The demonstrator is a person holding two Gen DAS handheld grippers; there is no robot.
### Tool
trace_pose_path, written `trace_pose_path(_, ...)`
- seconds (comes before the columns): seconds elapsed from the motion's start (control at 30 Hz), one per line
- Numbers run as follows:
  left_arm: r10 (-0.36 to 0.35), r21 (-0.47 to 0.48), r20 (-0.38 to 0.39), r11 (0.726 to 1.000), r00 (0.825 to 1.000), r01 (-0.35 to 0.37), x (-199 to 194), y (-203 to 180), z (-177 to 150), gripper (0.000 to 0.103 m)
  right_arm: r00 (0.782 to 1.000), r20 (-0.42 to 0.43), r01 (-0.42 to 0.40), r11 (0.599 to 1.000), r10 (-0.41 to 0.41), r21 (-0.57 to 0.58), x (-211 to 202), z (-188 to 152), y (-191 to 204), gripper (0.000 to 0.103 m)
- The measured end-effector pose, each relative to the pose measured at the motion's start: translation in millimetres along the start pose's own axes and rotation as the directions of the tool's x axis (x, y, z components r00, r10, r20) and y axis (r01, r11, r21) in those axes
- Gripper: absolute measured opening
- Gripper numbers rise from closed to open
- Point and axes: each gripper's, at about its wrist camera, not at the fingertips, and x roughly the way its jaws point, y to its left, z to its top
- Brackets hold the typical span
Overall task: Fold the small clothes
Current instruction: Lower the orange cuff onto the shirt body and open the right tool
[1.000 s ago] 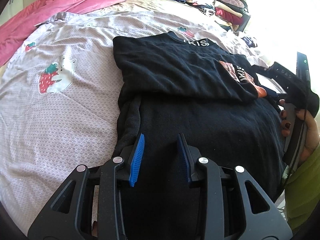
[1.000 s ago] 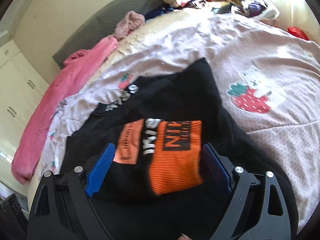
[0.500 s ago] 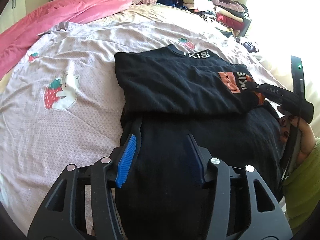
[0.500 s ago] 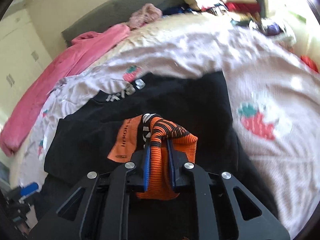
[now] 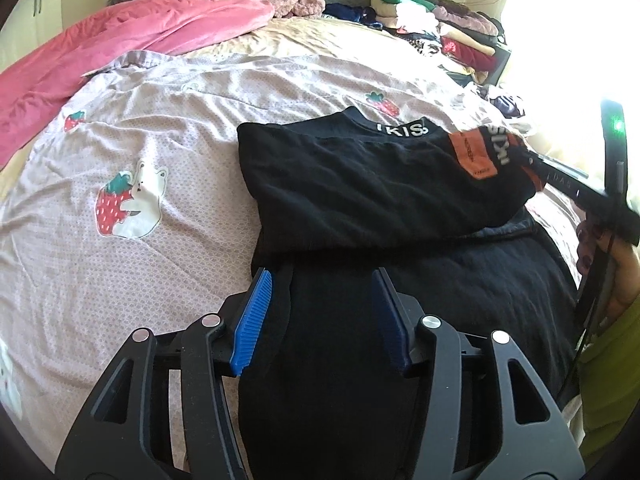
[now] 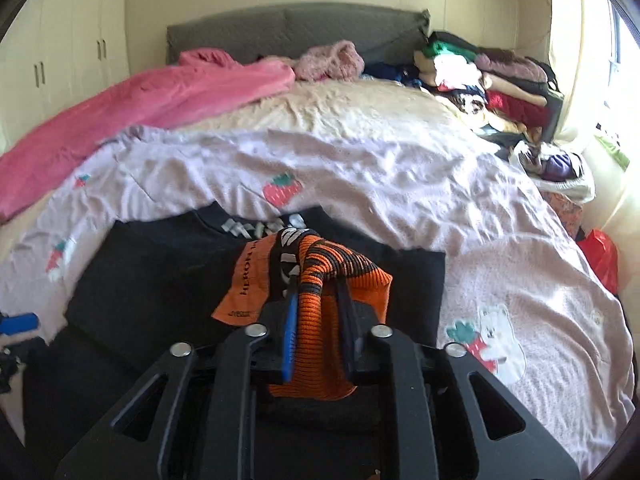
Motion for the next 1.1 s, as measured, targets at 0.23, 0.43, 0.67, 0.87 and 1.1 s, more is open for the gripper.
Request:
trace_pose_path(0.23, -0.004, -0.021, -0.013, 1.0, 1.0, 0.004, 19, 0, 18, 0.044, 0.998, -0.049, 0.042, 0.996, -0.038, 0.082, 17, -20, -29, 0.025)
trace_pose_path(0.43, 0.003, -0.018, 0.012, 1.0, 1.0, -0.002, 35, -5, 35, 0.044, 0.997, -0.066, -0.02, 0.982, 0.032, 0.187, 17, -28, -50, 0.039)
trace_pose_path(0.67, -0.011, -0.001, -0.014, 1.0, 1.0, 0.011, 61, -1, 37, 0.044, 0.986, -0.143, -0.054, 0.972, 0.089, 0.231, 43, -34, -47, 0.045)
trace_pose_path(0.87, -0.009, 0.01, -0.024, 1.0, 1.0, 0.009, 67, -1, 34, 0.044, 0.983, -0.156, -0.057, 0.971, 0.095, 0.23, 52, -37, -45, 0.008)
trace_pose_path(1.1, -0.006, 0.017, -0.02, 1.0, 1.0, 0.007, 65, -2, 32, 0.044, 0.998, -0.07, 0.008, 0.997, -0.003, 0.072, 25, -19, -34, 0.008)
